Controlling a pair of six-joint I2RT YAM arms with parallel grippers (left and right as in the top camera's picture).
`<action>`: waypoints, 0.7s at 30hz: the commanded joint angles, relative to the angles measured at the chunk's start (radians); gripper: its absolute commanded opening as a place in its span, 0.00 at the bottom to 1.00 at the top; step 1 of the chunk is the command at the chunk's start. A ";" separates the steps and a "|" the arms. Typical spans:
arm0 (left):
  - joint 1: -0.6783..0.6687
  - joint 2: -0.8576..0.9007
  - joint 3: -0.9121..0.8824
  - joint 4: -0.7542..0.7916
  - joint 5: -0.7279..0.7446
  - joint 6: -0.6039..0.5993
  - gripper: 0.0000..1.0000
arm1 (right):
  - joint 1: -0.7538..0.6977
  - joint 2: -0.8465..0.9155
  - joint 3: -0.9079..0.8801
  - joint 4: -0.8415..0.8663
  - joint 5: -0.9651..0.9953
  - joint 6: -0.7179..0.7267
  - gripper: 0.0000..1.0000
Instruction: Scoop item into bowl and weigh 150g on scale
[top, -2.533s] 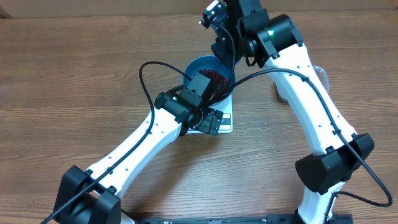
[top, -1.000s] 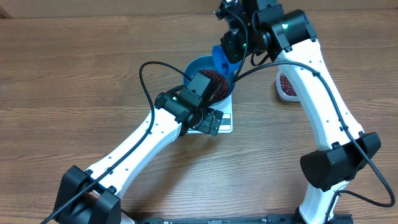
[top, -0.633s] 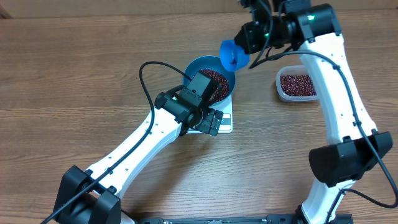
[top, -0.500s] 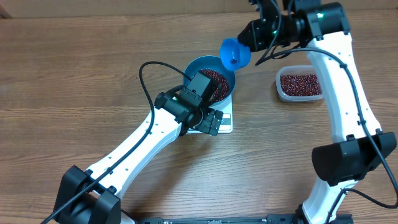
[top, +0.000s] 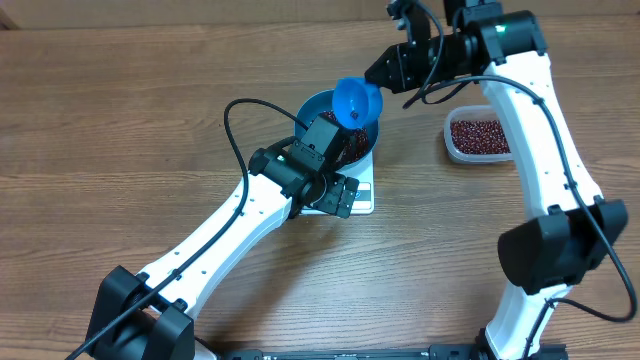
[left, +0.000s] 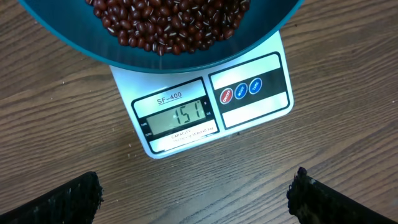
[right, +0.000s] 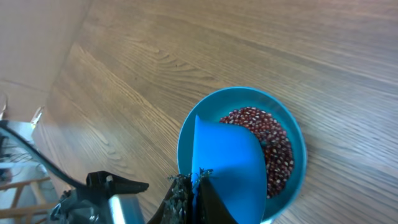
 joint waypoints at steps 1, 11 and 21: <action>0.000 -0.004 0.004 -0.002 -0.009 0.023 1.00 | 0.014 0.056 -0.010 0.017 -0.043 -0.048 0.04; 0.000 -0.004 0.004 -0.002 -0.009 0.023 1.00 | 0.131 0.082 -0.010 0.082 0.235 -0.175 0.04; 0.000 -0.004 0.004 -0.002 -0.009 0.023 1.00 | 0.201 0.085 -0.010 0.092 0.392 -0.192 0.04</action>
